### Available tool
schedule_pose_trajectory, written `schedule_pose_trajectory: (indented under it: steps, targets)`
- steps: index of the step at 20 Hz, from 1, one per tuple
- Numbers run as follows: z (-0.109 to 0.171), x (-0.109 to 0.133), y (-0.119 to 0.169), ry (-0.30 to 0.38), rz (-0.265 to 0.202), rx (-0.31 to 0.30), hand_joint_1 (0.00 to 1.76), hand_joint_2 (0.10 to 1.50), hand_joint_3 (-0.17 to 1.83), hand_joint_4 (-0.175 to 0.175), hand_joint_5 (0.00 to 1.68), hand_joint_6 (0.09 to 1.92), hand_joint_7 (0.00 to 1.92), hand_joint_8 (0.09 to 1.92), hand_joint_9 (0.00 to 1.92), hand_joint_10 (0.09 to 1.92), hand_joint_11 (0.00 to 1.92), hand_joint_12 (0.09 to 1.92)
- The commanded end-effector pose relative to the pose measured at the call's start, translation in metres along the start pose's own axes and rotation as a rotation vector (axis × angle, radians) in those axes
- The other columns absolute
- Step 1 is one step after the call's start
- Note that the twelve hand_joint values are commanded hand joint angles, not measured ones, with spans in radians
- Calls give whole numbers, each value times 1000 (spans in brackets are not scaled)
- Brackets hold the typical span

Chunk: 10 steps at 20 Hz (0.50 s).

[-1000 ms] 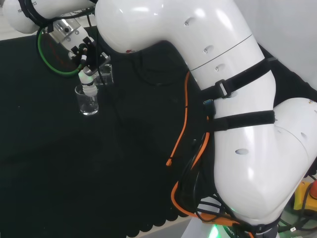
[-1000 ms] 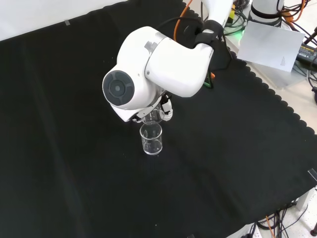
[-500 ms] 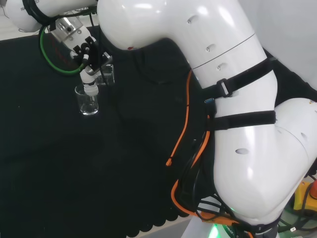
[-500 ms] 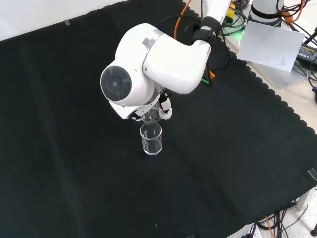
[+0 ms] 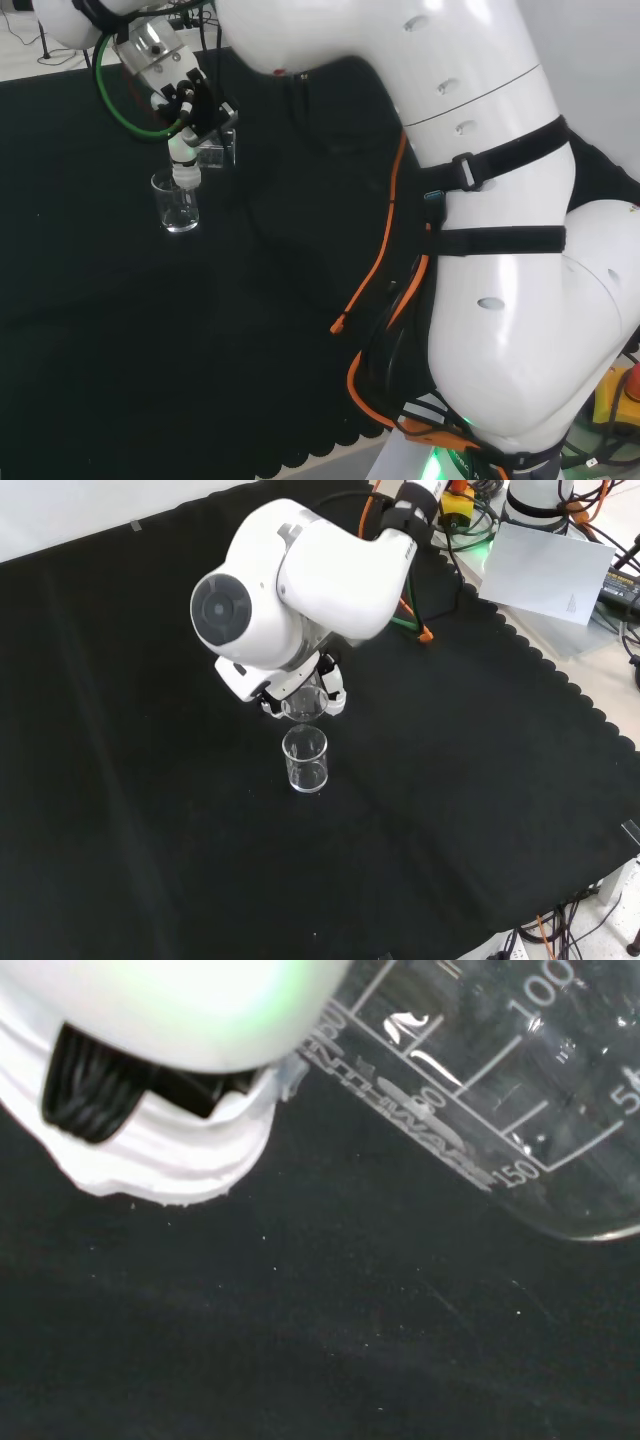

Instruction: Pour the water from the handheld beaker into the one on the table.

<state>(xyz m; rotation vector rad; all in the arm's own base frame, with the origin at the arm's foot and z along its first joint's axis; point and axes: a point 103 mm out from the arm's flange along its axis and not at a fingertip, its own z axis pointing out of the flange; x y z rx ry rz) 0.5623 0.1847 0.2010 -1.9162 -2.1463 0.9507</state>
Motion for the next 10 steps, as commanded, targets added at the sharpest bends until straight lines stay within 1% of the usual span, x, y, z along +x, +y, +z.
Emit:
schedule_pose_trajectory:
  steps: [1,4,10]
  targets:
    - [-2,-12,-5,117,-40,-56,1227,560,695,-167,1606,87,1790,87,1744,102,1433,740]
    - [-1,-17,-7,143,-51,-72,1227,560,694,-165,1606,87,1790,87,1743,102,1433,740]
    - [4,-29,-11,175,-65,-88,1226,561,693,-164,1606,87,1789,87,1740,101,1432,739]
